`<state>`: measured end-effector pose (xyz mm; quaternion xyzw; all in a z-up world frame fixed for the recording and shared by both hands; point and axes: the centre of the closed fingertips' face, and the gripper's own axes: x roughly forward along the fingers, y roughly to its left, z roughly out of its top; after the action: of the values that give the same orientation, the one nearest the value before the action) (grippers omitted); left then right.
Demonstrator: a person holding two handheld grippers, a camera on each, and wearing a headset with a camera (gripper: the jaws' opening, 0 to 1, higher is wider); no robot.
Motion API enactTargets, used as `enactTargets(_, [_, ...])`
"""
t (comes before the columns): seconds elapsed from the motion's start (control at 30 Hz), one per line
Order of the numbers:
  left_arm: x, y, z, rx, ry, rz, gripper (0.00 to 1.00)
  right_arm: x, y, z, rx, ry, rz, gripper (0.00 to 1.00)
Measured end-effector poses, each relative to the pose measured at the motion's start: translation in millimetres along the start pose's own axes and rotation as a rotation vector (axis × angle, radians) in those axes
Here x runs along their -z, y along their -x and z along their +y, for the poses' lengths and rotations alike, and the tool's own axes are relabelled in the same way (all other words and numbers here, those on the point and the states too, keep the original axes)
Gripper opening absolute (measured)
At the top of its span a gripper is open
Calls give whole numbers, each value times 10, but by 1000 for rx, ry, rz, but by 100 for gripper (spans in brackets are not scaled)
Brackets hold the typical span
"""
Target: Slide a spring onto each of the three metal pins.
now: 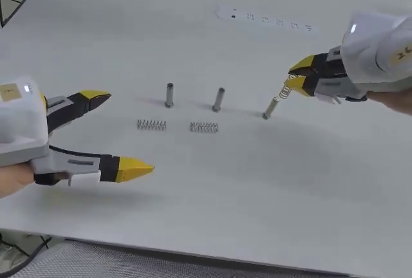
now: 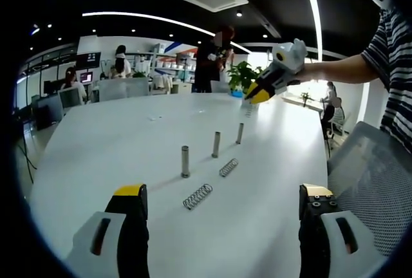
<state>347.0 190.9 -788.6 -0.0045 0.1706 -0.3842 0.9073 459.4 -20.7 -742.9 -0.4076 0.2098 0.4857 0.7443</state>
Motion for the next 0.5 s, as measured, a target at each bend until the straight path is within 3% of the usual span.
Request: enactTargets(0.5, [29, -4, -14, -3, 3, 11, 97, 72, -102, -47, 1, -49, 9, 12])
